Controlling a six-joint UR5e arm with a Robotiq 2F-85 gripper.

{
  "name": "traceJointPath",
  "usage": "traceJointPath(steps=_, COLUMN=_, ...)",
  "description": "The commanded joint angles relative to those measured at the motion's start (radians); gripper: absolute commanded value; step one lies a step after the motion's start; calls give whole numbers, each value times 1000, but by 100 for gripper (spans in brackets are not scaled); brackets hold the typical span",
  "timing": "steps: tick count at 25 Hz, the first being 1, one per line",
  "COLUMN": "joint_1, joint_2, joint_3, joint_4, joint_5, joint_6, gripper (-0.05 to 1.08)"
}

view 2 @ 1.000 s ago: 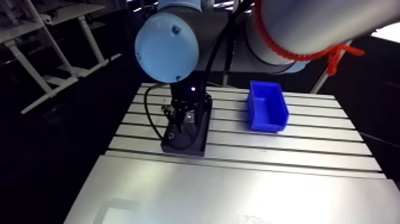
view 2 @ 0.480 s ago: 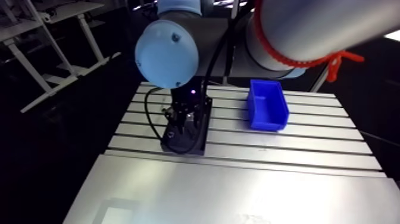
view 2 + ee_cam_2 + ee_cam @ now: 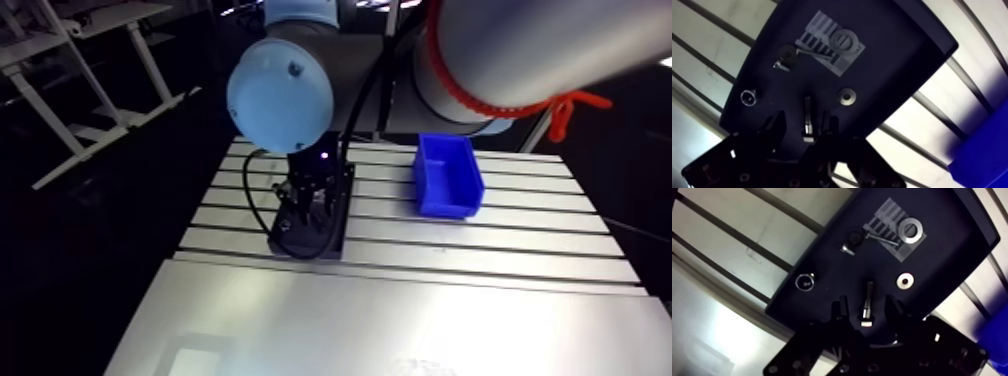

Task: Pick up the M10 bolt from the tray and put it into the blue bin.

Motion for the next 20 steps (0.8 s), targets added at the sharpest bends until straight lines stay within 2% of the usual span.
traceJointPath(steps=1, joint_1=-2, joint_2=8, joint_3=2, joint_4=-2, joint_5=0, joint_6=0, gripper=54)
traceJointPath(steps=12, joint_1=-2, joint_2=8, joint_3=3, joint_4=-2, joint_5=0, joint_6=0, gripper=69)
traceJointPath(steps=20, joint_1=-2, joint_2=8, joint_3=5, joint_4=-2, joint_5=-2, joint_6=0, gripper=72)
